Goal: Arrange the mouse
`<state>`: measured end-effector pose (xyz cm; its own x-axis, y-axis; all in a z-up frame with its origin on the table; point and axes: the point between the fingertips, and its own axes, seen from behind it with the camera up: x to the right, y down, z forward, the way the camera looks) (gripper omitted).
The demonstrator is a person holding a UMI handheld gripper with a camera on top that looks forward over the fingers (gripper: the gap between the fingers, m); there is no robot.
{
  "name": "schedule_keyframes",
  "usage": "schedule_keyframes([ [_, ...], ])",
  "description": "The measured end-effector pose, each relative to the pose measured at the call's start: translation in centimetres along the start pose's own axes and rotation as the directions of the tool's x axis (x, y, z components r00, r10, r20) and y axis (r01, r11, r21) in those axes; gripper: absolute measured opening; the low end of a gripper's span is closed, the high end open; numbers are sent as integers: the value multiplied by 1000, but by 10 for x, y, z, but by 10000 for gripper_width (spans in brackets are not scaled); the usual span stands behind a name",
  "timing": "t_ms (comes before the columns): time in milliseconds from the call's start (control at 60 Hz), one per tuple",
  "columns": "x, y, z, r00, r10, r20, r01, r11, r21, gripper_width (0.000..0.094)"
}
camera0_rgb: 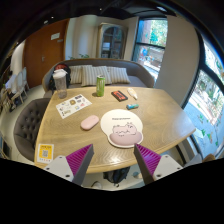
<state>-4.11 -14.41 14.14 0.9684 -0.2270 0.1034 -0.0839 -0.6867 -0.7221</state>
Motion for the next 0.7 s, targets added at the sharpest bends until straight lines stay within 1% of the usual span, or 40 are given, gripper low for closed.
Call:
schedule_keyframes([
  [150,7,4,9,1000,5,13,-5,1000,-16,848],
  [250,9,-2,20,1000,10,19,-10,1000,-5,852],
  [367,-5,-4,40,996,4,93,-6,1000,25,851],
  [433,-14,-1,58,990,-11,139,10,1000,7,850],
  [600,-66,5,112,961,-38,273,39,999,2,846],
  [700,-95,6,147,944,-66,323,66,998,10,847],
])
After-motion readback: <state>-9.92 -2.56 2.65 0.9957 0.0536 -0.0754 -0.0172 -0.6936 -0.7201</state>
